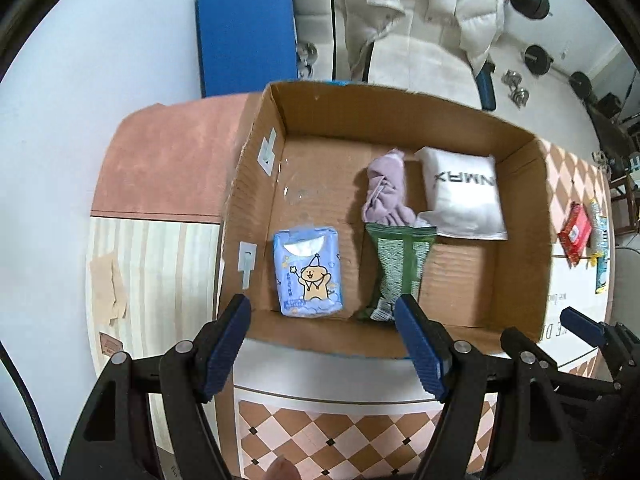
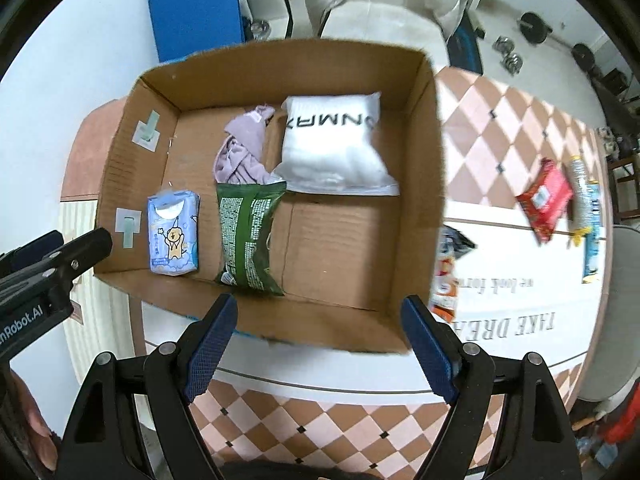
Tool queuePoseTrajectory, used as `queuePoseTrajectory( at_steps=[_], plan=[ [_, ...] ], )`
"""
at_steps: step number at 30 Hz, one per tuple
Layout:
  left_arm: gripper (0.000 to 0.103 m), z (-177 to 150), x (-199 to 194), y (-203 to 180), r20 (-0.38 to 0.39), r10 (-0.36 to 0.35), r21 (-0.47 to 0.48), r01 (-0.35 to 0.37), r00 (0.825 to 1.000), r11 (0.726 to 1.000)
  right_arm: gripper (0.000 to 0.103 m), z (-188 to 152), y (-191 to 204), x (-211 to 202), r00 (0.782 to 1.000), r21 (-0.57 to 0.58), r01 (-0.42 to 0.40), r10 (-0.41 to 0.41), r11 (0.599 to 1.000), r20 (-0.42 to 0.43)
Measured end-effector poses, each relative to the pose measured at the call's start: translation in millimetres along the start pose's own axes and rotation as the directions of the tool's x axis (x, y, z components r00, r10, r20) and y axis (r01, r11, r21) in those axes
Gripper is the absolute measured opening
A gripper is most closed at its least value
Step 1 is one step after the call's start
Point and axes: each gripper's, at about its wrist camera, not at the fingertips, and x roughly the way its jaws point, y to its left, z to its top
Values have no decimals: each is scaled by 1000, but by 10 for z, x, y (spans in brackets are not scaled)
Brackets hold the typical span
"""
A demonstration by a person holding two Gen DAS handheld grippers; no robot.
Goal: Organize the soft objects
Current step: 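Lower both packs into the box beside the cloth and release, then grasp the orange snack bag with left tool while right tool grasps the red snack bag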
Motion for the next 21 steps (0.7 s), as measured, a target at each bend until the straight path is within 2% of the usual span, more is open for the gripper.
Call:
queuePoseTrajectory(
  at_steps=[2, 3, 4, 5, 9, 14, 18, 21],
  plan=[
    [73, -41, -86, -44, 29, 7, 0, -7, 1000, 1000, 86, -81, -18, -104, 999, 0, 13, -13, 1000, 33],
    [80, -59, -133, -49, 43, 13, -2, -13, 999, 1000, 89, -111, -20, -129, 999, 3, 22, -22, 1000, 47],
    [96, -86, -172, -52, 54, 16, -6, -16, 998, 1000, 98, -140, -35, -174, 998, 4, 27, -27, 1000, 63],
    [101, -112, -216, -51, 69, 13, -9, -12, 998, 1000, 103, -174, -53, -235, 996, 5, 26, -26, 1000, 84],
    [101, -198, -358, -68, 111, 17, -18, -15, 994, 1000, 103, -276, -95, -411, 992, -1, 20, -19, 1000, 125],
    [101, -264, -489, -103, 127, 10, -26, -7, 992, 1000, 103, -380, -123, -590, 986, -10, 9, -7, 1000, 166],
    [101, -284, -613, -198, 140, 5, -22, -2, 990, 1000, 103, -422, -188, -663, 984, -4, -29, 29, 1000, 174],
    [101, -267, -724, -406, 149, 6, 13, -8, 989, 1000, 103, -462, -357, -726, 981, 17, -77, 73, 997, 182]
  ],
)
